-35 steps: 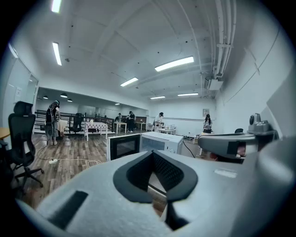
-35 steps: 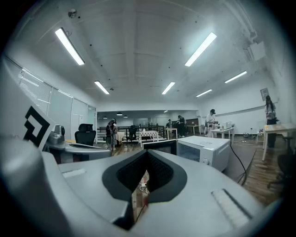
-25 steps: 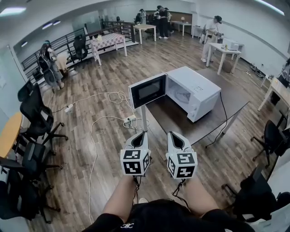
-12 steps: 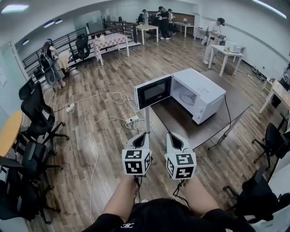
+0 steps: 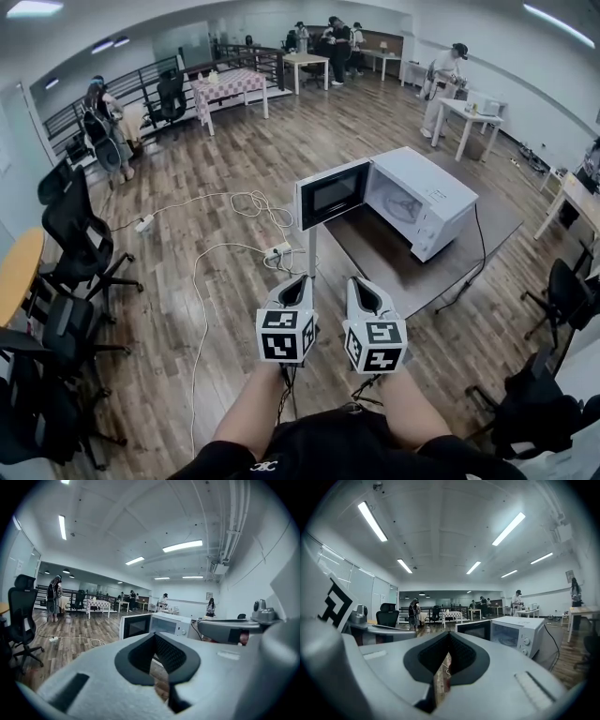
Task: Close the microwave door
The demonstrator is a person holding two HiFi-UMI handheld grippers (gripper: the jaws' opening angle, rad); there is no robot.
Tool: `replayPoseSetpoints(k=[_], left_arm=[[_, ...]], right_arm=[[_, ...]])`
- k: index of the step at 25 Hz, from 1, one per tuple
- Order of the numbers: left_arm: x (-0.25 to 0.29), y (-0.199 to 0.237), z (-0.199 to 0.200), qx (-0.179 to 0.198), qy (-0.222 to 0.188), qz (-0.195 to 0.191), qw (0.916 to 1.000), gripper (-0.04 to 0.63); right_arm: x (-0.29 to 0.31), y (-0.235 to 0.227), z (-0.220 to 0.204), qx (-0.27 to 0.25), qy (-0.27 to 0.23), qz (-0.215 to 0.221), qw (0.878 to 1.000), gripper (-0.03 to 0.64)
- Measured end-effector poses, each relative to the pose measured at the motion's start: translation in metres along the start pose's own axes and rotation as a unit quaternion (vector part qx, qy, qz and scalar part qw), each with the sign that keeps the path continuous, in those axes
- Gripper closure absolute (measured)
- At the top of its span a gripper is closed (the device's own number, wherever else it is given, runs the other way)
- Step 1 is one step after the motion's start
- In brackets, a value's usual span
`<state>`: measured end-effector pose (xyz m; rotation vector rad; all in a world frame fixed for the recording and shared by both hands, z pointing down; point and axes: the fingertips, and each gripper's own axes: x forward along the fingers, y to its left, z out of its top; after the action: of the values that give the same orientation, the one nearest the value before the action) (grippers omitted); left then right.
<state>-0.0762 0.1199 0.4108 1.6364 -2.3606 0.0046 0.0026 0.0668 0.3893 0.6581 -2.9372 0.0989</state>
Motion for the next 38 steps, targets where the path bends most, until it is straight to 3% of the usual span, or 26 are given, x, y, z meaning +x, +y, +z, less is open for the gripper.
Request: replayPoseSetpoints(k=[18, 38], left_arm=[[0.021, 0.037, -0.009, 0.011, 0.015, 0.006, 0.9998, 0.586], [0.163, 0.086, 0.033, 0.020, 0.018, 0.011, 0.9996, 0.586]], right_arm=[[0.046, 0.006, -0.010, 0.017, 0.007, -0.003, 1.000, 0.607], [0.195, -0.064, 0.009, 0.024, 0.015, 0.001, 1.000, 0.607]])
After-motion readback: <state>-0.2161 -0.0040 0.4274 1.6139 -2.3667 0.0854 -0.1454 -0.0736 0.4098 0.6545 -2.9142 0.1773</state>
